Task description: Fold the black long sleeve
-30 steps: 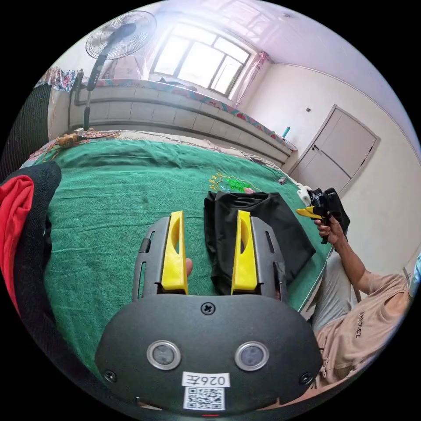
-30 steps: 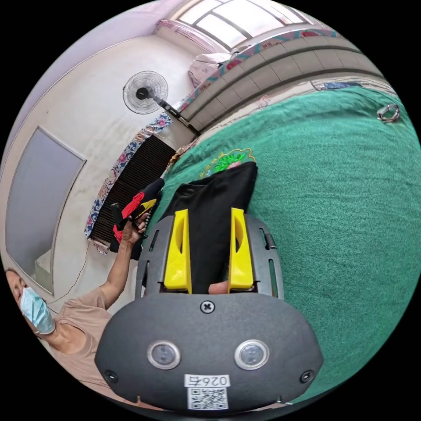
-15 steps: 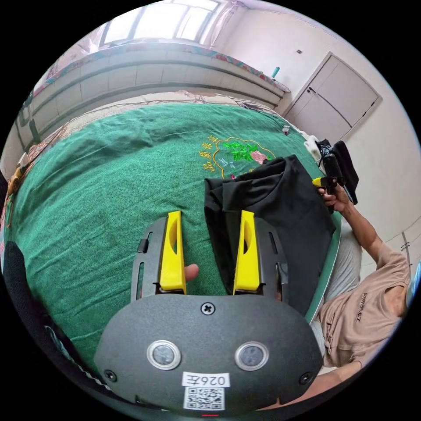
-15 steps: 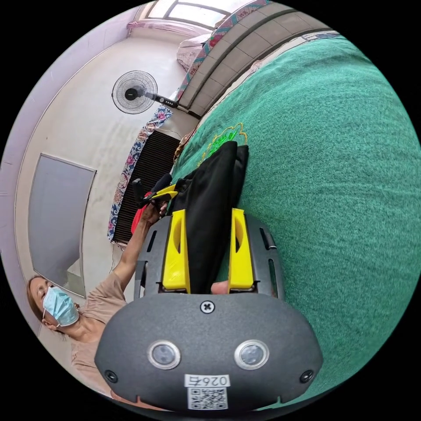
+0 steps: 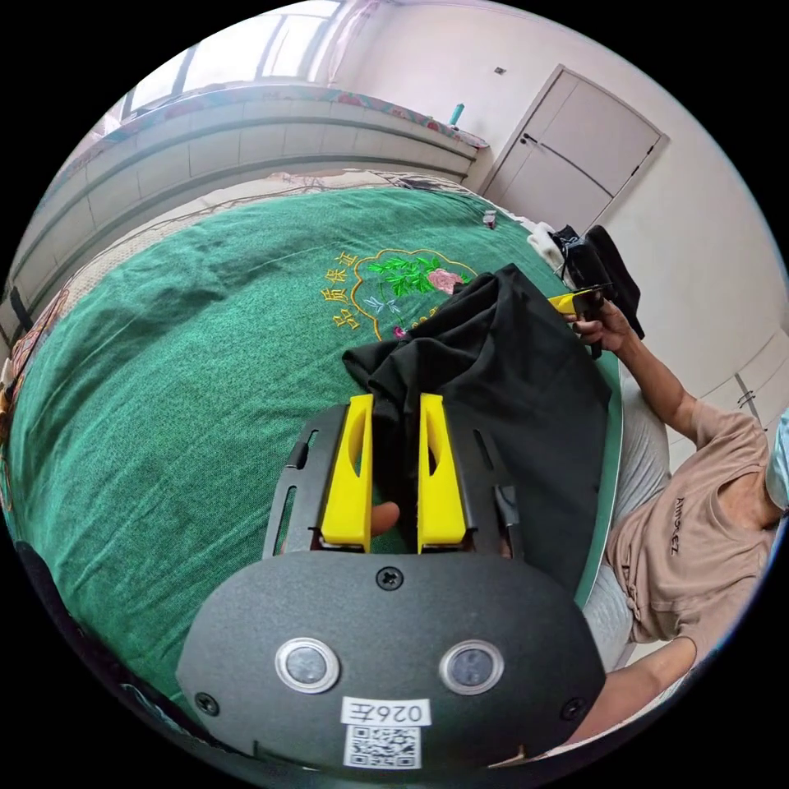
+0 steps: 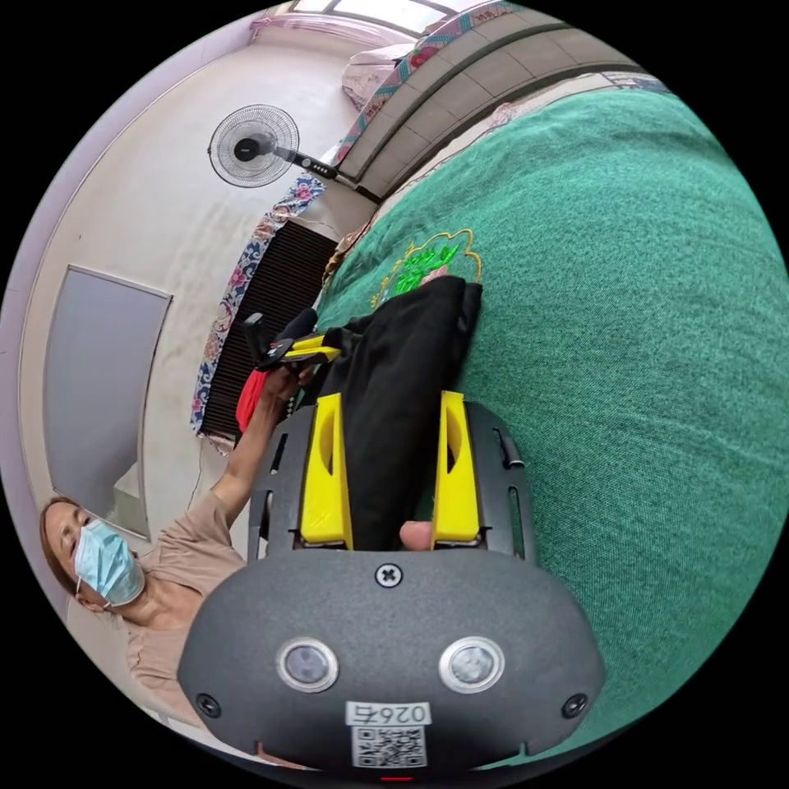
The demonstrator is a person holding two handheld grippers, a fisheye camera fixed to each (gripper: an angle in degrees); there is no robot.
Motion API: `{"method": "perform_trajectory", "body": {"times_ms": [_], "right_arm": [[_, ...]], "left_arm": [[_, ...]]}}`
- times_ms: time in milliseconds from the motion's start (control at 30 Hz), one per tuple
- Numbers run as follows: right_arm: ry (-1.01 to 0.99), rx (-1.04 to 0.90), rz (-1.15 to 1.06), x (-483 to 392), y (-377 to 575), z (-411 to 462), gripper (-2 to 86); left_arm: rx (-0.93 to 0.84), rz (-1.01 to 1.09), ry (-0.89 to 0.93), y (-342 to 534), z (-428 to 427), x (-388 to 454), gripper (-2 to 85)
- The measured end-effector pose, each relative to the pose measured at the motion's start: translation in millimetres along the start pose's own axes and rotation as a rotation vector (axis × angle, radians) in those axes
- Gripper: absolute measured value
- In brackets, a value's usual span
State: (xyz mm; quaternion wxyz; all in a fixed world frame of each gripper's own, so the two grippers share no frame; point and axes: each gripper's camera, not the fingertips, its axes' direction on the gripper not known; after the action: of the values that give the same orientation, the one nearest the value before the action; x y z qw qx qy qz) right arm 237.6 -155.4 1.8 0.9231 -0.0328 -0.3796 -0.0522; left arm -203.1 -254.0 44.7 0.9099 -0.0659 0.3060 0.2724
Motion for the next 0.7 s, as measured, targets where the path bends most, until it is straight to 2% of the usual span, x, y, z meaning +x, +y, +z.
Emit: {"method": "perform_trajectory", "body": {"times_ms": [167, 333, 533, 700], "right_arm": [[0.083, 0.023, 0.007, -11.4, 15.8, 10.2, 8.2], [0.06, 0.078, -0.051, -28.7, 42.3, 4.6, 1.6], [0.275, 0.197, -0.384, -139.6, 107.9, -22.4, 0.3], [0.493, 0.342, -0.682, -267.8, 223.6, -60.0, 0.1]], "left_arm": [[0.027, -0.015, 0.066, -4.6, 22.0, 1.0, 5.9], [0.158, 0.042, -0.032, 7.6, 25.2, 42.7, 5.3], [0.318, 0.119, -0.236, 40.3, 6.2, 144.4, 5.0], [0.446, 0.196, -0.457, 52.6, -18.6, 267.3, 4.9]]}}
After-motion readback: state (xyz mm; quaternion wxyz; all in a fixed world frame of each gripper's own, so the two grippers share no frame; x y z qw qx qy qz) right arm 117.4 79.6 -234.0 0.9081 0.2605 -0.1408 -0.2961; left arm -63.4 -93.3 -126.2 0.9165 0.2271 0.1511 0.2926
